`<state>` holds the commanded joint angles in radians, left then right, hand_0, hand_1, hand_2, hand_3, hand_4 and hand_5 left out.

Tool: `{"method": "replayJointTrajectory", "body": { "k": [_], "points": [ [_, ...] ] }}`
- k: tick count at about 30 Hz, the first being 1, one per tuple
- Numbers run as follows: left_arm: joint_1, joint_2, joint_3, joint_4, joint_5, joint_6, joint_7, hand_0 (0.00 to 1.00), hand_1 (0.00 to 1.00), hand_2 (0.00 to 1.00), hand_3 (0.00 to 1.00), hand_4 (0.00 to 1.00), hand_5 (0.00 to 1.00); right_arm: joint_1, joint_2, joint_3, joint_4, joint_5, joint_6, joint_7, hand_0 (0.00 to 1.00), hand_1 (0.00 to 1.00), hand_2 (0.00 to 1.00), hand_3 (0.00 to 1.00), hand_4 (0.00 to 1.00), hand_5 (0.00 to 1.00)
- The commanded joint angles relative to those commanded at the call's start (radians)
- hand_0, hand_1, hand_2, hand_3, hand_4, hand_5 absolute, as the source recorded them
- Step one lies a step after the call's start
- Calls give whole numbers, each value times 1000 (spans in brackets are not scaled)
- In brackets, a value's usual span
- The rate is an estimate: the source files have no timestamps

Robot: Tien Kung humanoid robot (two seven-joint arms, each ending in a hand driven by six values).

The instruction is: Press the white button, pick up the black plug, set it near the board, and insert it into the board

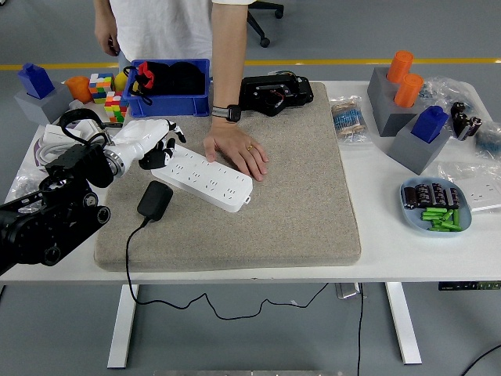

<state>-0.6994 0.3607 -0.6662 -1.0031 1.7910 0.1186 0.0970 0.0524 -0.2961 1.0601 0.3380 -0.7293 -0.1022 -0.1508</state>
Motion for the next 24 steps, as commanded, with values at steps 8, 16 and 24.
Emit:
{"method": "replayJointTrajectory", "body": {
  "k": [8, 16, 24],
  "points": [
    [143, 48, -131, -128, -44, 17, -65, 431, 537, 550, 749, 736, 2, 1, -3, 2, 0, -4, 1, 0, 712, 634, 648, 611, 652, 378],
    [271, 63, -218, -212, -37, -29, -26, 788, 836, 884, 933, 998, 430, 4, -5, 1, 3, -5, 1, 0, 711, 633, 647, 611, 653, 376],
    [343, 43, -263, -232, -5, 12, -67, 785, 845, 893, 922, 998, 445, -4, -4, -2, 1, -5, 2, -1, 711, 633, 646, 611, 653, 376]
  ]
}}
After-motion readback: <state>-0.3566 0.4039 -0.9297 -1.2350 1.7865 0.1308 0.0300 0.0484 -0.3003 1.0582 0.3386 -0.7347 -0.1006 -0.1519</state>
